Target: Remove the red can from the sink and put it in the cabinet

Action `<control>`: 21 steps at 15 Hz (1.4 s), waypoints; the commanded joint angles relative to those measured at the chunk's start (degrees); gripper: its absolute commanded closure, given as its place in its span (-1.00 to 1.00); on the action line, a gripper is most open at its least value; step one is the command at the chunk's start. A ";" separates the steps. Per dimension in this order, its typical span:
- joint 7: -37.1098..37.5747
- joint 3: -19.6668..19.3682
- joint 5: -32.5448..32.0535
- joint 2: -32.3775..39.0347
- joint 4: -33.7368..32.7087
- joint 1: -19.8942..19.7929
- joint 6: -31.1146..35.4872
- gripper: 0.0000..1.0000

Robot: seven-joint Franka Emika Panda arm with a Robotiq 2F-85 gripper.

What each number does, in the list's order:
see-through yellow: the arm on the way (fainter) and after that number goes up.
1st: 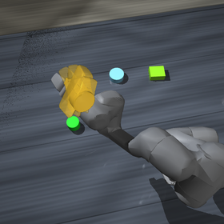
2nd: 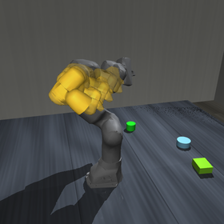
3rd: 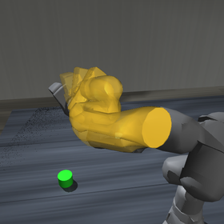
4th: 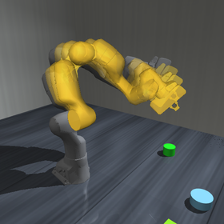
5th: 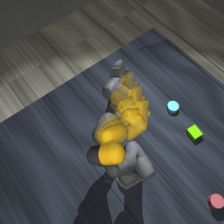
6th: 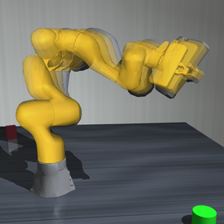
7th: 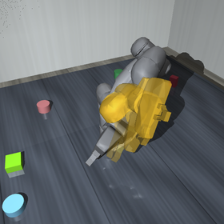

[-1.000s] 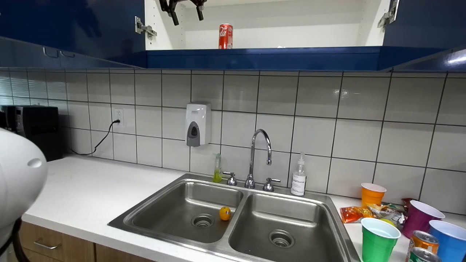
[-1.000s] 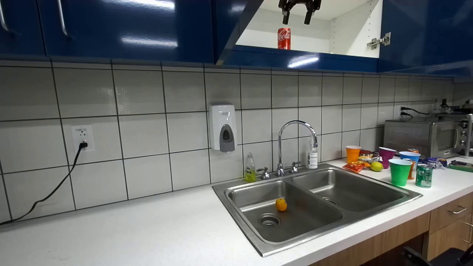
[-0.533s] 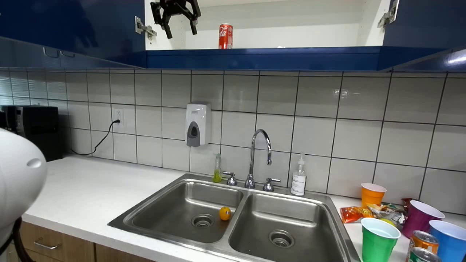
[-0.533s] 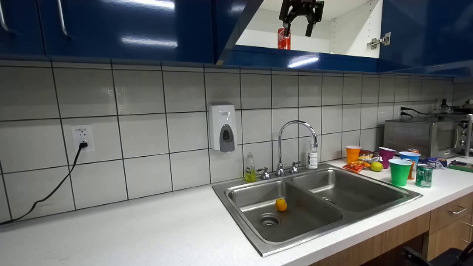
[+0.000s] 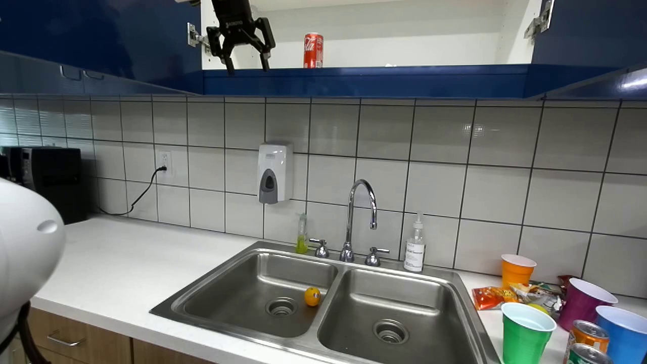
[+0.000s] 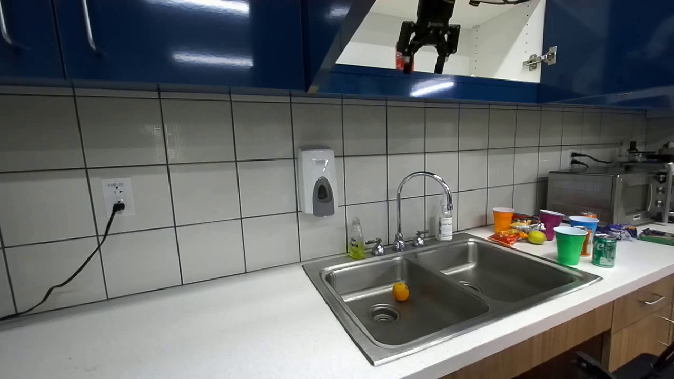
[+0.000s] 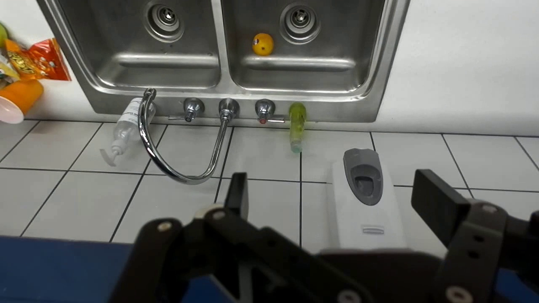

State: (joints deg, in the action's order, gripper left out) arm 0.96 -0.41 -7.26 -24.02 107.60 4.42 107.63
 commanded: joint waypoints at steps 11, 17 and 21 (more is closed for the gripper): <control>2.02 2.03 2.17 -3.67 13.94 -0.91 3.54 -1.00; 2.74 3.37 2.33 -4.70 18.95 -0.60 5.42 -1.00; 3.49 4.22 2.79 -5.20 21.38 -0.36 5.57 -1.00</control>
State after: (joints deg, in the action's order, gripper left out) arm 2.91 2.62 -5.62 -27.22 126.43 4.47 112.25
